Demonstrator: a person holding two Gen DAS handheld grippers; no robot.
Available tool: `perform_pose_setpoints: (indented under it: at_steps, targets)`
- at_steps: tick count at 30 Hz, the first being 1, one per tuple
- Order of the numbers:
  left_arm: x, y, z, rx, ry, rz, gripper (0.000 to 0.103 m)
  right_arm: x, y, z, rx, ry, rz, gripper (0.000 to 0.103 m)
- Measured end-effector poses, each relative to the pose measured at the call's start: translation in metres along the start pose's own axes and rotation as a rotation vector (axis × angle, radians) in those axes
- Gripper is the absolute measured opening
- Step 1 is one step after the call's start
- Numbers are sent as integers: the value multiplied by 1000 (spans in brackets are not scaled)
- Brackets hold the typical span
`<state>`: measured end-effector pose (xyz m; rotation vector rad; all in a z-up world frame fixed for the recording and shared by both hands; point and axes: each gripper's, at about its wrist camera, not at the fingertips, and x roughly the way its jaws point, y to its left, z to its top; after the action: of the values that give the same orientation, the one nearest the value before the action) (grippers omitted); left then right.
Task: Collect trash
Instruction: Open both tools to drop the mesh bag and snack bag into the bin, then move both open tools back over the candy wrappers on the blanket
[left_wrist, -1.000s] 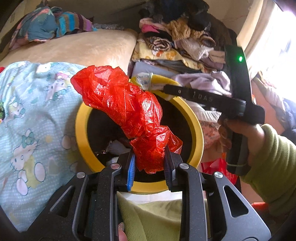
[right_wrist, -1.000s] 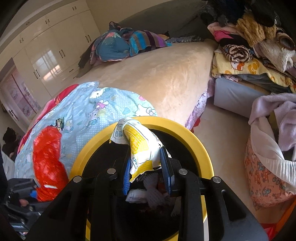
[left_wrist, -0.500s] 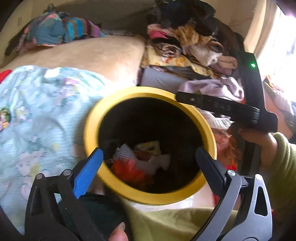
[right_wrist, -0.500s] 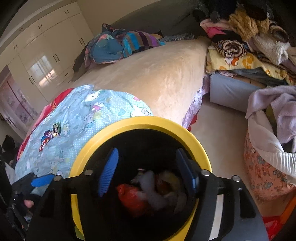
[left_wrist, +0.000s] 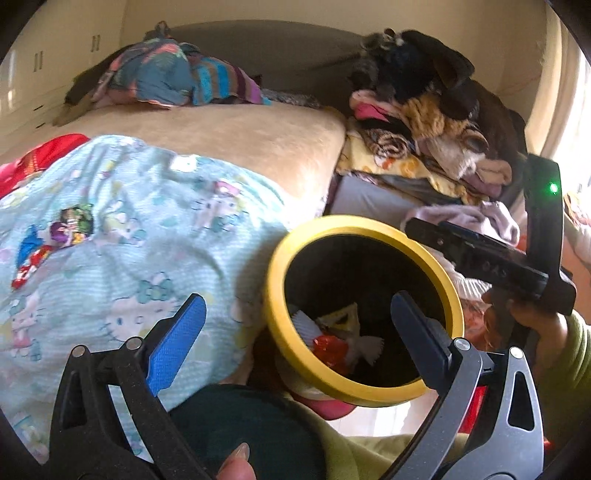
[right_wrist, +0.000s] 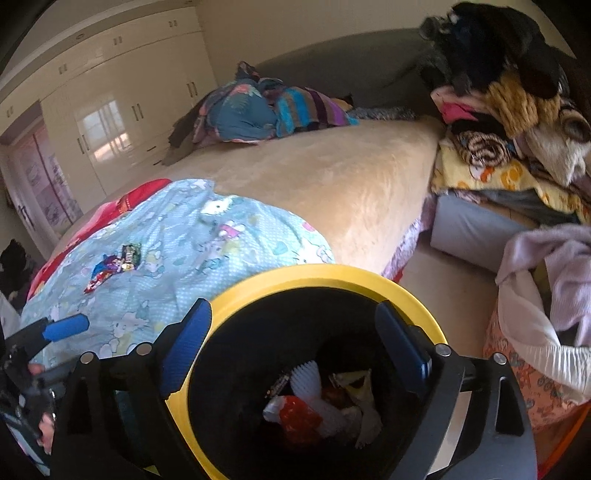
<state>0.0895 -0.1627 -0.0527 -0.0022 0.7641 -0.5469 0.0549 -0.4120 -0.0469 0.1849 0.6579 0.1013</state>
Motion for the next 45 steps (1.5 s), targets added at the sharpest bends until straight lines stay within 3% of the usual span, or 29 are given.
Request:
perform_pose_setpoints:
  at_steps: [18,45]
  targets:
    - [-48,36,8,-44,-152,132,92,-20,55,9,-124,-111,69,95]
    - [-90,98,8,-157,-256,298,92,0,121,13,-206,-110,152,96]
